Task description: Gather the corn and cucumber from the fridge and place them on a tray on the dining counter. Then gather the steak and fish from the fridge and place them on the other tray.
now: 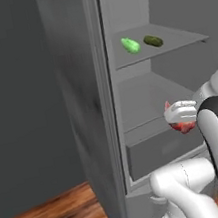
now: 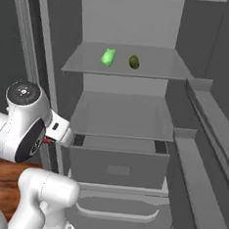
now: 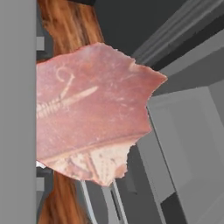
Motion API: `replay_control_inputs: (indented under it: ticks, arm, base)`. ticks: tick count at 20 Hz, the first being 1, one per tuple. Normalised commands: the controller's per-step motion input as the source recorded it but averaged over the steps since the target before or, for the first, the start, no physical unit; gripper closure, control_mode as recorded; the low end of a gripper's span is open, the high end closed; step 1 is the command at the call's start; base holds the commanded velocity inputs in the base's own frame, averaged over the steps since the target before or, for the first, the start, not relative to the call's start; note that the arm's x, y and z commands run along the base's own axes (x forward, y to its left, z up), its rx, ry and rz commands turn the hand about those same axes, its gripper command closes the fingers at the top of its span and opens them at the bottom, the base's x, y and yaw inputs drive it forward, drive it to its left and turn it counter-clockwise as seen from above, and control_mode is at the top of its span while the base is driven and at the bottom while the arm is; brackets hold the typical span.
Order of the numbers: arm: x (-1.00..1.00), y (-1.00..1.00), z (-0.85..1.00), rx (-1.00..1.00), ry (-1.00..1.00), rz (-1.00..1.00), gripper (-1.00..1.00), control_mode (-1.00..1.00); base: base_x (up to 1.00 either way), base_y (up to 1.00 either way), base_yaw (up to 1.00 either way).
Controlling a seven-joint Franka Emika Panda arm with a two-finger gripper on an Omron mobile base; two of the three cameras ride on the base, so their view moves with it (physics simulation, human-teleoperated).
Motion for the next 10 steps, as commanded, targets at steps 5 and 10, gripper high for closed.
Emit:
replay_control_inputs:
  ticks: [5, 10]
  arm:
    - [0.00, 0.00, 0.00, 0.00, 0.00, 0.00, 1.00, 1.00]
    - [0.00, 0.00, 0.00, 0.00, 0.00, 0.00, 1.00, 1.00]
  base:
    - [-0.32, 0.88, -0.39]
    - [-0.41, 0.80, -0.42]
